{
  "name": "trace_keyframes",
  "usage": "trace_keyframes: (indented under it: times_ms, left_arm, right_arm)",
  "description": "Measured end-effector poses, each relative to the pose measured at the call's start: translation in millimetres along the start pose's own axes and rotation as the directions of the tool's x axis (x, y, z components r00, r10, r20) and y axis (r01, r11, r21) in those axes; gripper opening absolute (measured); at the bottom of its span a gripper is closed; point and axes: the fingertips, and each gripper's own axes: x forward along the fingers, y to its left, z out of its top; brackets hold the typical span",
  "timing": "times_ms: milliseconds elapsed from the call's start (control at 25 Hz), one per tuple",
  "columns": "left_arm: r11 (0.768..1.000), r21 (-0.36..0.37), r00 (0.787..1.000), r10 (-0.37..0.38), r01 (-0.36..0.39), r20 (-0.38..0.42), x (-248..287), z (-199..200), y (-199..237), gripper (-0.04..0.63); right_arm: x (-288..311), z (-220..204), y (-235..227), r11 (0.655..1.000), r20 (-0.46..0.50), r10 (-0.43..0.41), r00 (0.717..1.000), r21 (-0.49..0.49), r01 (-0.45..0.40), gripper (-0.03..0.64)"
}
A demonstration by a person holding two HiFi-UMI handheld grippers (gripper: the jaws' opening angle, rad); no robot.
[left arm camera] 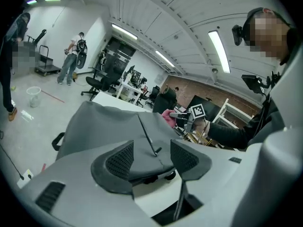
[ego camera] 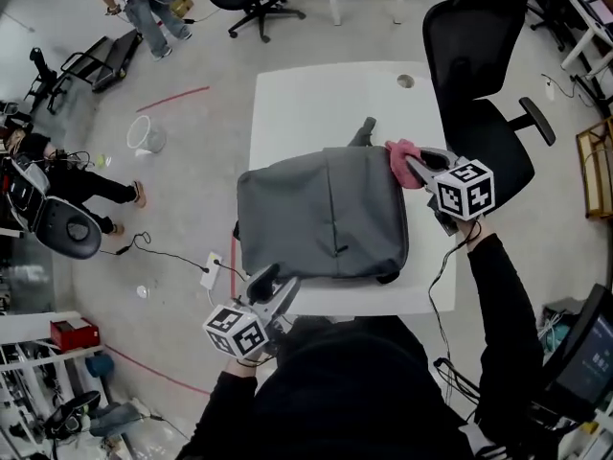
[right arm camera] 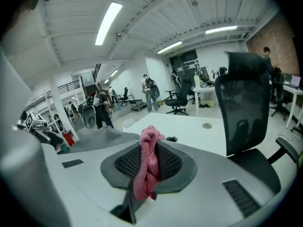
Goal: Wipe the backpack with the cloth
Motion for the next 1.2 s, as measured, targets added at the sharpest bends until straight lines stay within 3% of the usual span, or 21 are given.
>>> trace_keyframes:
  times_ms: [200, 280, 400, 520, 640, 720, 1000, 1200]
  left_arm:
    - [0.999, 0.016, 0.996, -0.034, 0.035, -0.078, 39, -10, -24, 0.258]
    - [0.999, 0.014, 0.994, -0.045, 0.047, -0.098, 54, -14, -27, 0.258]
    - [0.998, 0.011, 0.992, -0.061, 0.063, -0.114, 78, -18, -34, 0.258]
    - [0.998, 0.010, 0.990, -0.068, 0.070, -0.120, 98, -23, -44, 0.258]
    - [0.998, 0.005, 0.991, -0.059, 0.060, -0.118, 102, -25, -51, 0.258]
    - [0.999, -0.006, 0.993, -0.040, 0.039, -0.113, 94, -26, -50, 0.258]
    - [0.997, -0.040, 0.995, 0.062, -0.065, -0.079, 61, -37, -32, 0.258]
    - [0.994, -0.048, 0.994, 0.092, -0.095, -0.057, 45, -32, -21, 0.258]
  right_arm:
    - [-28, -96, 46, 0.968, -0.106, 0.215, 0.971, 0.154, -0.198, 0.075]
    - [-47, -129, 67, 0.930, -0.130, 0.314, 0.941, 0.239, -0.278, 0.075]
    - [-82, -168, 87, 0.867, -0.175, 0.455, 0.873, 0.311, -0.390, 0.075]
    - [-97, -181, 77, 0.836, -0.184, 0.516, 0.837, 0.320, -0.446, 0.075]
    - [-78, -162, 55, 0.839, -0.156, 0.511, 0.845, 0.302, -0.452, 0.075]
    - [-55, -139, 42, 0.861, -0.147, 0.485, 0.862, 0.257, -0.440, 0.075]
    - [33, -60, -51, 0.948, -0.038, 0.250, 0.967, 0.211, -0.237, 0.075]
    - [65, -40, -73, 0.956, -0.021, 0.178, 0.984, 0.240, -0.168, 0.075]
